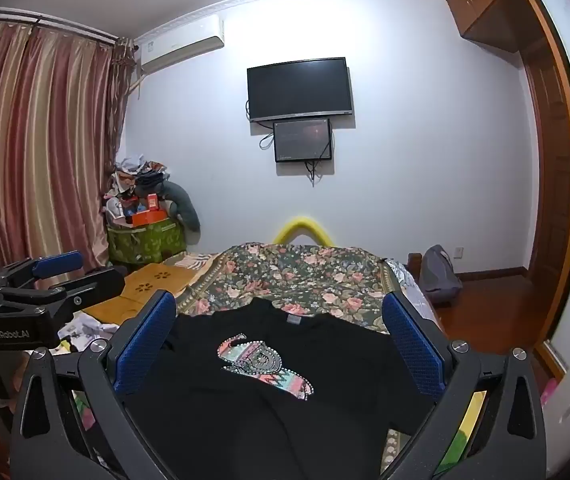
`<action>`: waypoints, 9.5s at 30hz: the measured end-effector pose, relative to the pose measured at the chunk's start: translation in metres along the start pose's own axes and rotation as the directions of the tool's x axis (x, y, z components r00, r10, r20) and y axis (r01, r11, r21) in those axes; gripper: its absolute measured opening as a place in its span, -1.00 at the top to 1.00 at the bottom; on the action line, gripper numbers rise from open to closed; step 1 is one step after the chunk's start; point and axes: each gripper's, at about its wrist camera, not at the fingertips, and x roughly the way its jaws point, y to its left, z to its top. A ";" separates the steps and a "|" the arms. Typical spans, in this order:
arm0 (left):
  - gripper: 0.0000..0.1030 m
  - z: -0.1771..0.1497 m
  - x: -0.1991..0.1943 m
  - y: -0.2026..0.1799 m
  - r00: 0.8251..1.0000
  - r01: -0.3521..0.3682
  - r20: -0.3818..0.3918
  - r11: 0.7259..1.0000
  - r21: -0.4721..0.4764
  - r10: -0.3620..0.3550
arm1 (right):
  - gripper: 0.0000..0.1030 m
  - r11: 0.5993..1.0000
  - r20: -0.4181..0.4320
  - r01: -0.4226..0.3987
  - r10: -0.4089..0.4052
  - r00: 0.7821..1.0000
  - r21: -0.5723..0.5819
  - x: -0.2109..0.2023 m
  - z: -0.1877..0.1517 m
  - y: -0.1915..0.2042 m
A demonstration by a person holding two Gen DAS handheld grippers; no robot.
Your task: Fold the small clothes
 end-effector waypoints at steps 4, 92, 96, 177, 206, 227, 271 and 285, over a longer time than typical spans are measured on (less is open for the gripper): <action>-1.00 0.000 0.001 -0.001 1.000 -0.004 -0.008 1.000 -0.012 0.004 | -0.99 1.000 -0.004 0.002 -0.002 1.000 -0.001 0.000 0.001 -0.001; -1.00 -0.008 0.018 0.017 1.000 -0.008 -0.028 0.999 -0.040 0.007 | -0.99 0.999 -0.063 0.010 -0.008 0.998 0.034 0.018 -0.010 -0.010; -1.00 -0.008 0.026 0.022 0.999 -0.006 -0.036 0.999 -0.046 0.004 | -0.99 1.000 -0.076 0.012 -0.010 0.997 0.028 0.026 -0.011 -0.012; 0.97 0.002 0.521 0.203 0.805 -0.168 -0.587 0.983 -0.077 0.092 | 0.90 0.995 -0.547 -0.061 0.010 0.837 -0.075 0.464 -0.022 -0.139; -0.32 -0.134 0.412 0.350 0.660 -0.433 -0.751 0.825 -0.363 0.015 | -0.41 0.997 -0.550 -0.082 0.067 0.833 -0.003 0.349 -0.055 -0.129; 0.95 -0.011 0.364 0.280 0.822 -0.303 -0.549 0.932 -0.198 0.151 | -0.41 0.991 -0.553 -0.086 0.130 0.823 0.106 0.318 -0.074 -0.129; -0.21 -0.102 0.404 0.215 0.734 -0.143 -0.676 0.988 -0.058 0.067 | -0.40 0.919 -0.635 -0.393 0.286 0.717 -0.030 0.444 -0.076 0.036; -0.36 -0.100 0.382 0.212 0.743 -0.189 -0.649 0.981 0.034 0.165 | -0.36 0.972 -0.639 -0.211 0.095 0.764 -0.107 0.456 -0.076 -0.019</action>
